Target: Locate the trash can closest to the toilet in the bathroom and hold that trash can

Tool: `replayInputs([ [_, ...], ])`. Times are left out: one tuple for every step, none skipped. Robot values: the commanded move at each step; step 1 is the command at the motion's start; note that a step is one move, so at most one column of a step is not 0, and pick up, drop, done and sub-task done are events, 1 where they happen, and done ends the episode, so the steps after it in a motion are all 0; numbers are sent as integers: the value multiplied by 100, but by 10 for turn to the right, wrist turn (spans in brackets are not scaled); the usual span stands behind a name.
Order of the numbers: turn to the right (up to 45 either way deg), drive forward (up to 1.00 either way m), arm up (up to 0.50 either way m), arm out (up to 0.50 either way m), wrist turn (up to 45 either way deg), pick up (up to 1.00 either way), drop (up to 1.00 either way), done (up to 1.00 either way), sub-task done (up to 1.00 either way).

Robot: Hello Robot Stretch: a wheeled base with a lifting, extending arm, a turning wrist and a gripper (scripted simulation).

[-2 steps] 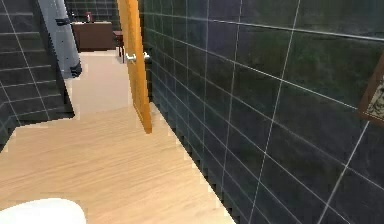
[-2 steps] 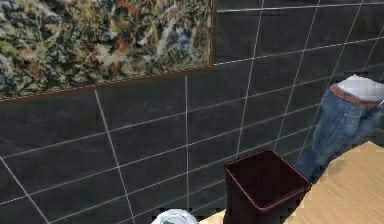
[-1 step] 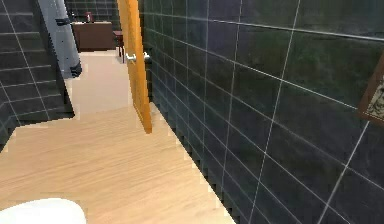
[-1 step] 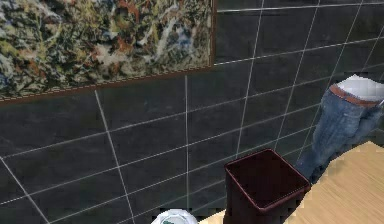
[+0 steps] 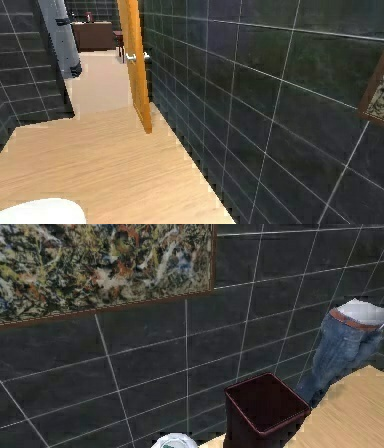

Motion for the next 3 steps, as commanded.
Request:
replayInputs([
  [0, 0, 0, 0, 0, 100, 0, 0, 0],
  [0, 0, 10, 0, 0, 0, 0, 0, 0],
  [0, 0, 0, 0, 0, 0, 0, 100, 0],
])
